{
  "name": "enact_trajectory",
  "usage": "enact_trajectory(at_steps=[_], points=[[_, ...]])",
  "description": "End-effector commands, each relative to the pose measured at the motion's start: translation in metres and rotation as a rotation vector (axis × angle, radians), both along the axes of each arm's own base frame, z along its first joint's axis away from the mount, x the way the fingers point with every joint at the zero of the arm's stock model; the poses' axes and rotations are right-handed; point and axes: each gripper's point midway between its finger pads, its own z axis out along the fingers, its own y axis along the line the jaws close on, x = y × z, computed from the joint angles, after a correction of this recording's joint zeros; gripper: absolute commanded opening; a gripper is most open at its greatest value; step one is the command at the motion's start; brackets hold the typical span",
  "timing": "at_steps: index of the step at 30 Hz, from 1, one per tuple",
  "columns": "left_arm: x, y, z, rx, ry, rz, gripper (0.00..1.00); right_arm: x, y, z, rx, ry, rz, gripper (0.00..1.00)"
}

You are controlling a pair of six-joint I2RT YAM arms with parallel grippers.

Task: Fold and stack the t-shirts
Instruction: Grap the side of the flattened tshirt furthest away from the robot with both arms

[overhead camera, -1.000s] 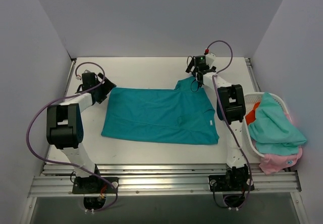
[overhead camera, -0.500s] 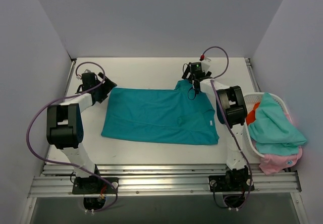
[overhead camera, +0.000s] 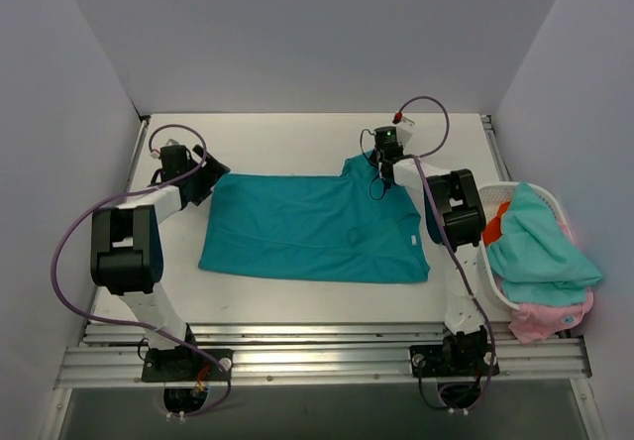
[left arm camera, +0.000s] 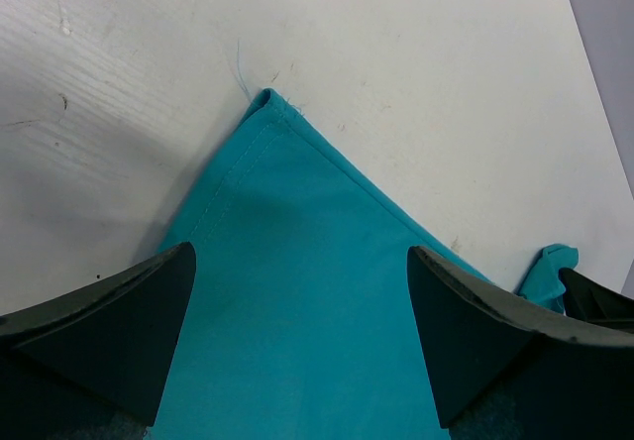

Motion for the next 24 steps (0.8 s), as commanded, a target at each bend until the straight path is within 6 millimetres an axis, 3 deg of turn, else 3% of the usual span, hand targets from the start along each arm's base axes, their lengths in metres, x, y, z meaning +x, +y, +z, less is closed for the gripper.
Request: enact_trajectory(at_steps=[1,8,13,24], points=[[0.009,0.003,0.022,0.001,-0.068,-0.001,0.97,-0.018,0.001,-0.035,-0.010,0.113,0.022,0.06],[0.013,0.004,0.018,0.008,-0.058,0.001,0.97,-0.017,-0.003,-0.033,-0.013,0.112,0.019,0.00],[0.024,0.022,0.017,0.060,-0.027,0.039,0.97,-0.020,-0.006,-0.028,-0.022,0.110,0.015,0.00],[0.048,0.035,-0.019,0.095,0.090,0.073,0.97,-0.023,-0.009,-0.013,-0.013,0.088,0.010,0.00]])
